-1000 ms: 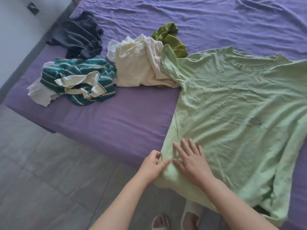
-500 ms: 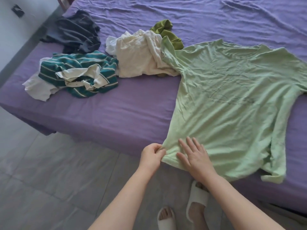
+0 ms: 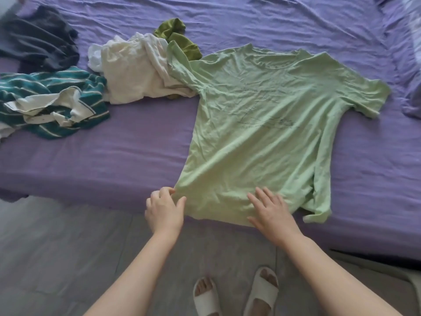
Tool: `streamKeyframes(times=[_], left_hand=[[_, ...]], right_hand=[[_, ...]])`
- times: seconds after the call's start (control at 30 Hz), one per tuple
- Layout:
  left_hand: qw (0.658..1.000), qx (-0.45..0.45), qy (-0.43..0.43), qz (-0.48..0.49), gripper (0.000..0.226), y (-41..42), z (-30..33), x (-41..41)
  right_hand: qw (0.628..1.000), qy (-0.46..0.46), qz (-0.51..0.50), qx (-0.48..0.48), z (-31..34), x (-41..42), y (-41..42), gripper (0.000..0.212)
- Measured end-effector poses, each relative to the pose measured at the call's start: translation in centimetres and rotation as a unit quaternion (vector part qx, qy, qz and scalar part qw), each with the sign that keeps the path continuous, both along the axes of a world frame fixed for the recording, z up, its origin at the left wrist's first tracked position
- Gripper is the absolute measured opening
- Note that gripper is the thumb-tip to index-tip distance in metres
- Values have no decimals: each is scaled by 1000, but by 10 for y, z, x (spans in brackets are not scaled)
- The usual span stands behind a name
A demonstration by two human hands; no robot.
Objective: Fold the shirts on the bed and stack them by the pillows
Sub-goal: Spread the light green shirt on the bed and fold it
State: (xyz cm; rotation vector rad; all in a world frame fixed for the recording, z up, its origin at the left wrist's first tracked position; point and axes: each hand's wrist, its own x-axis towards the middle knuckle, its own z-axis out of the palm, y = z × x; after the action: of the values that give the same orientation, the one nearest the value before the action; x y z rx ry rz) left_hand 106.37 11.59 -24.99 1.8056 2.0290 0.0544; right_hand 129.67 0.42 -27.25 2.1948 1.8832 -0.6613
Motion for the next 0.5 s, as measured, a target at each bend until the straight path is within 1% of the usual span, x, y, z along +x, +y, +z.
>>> streamKeyframes(times=[0.07, 0.1, 0.2, 0.27, 0.33, 0.4, 0.43, 0.5], left_hand=[[997, 24, -22, -76, 33, -11, 5, 31], [991, 21, -52, -118, 31, -18, 6, 49], [961, -30, -149, -232, 24, -37, 5, 107], [936, -60, -192, -289, 23, -49, 4, 145], [917, -78, -219, -324, 24, -60, 3, 178], [905, -89, -231, -347, 23, -70, 0, 207], [901, -93, -233, -355, 23, -75, -3, 219], [895, -96, -232, -368, 22, -81, -7, 238]], right_hand=[[999, -4, -9, 32, 10, 24, -16, 64], [998, -12, -13, 54, 14, 36, -23, 64], [992, -25, -51, 112, 21, 68, -41, 57], [986, -14, -88, 142, 22, 84, -49, 50], [977, 0, -145, 157, 20, 97, -58, 47], [963, 21, -218, 159, 16, 108, -66, 51], [953, 40, -258, 155, 12, 113, -70, 53], [922, 117, -333, 161, 8, 123, -77, 52]])
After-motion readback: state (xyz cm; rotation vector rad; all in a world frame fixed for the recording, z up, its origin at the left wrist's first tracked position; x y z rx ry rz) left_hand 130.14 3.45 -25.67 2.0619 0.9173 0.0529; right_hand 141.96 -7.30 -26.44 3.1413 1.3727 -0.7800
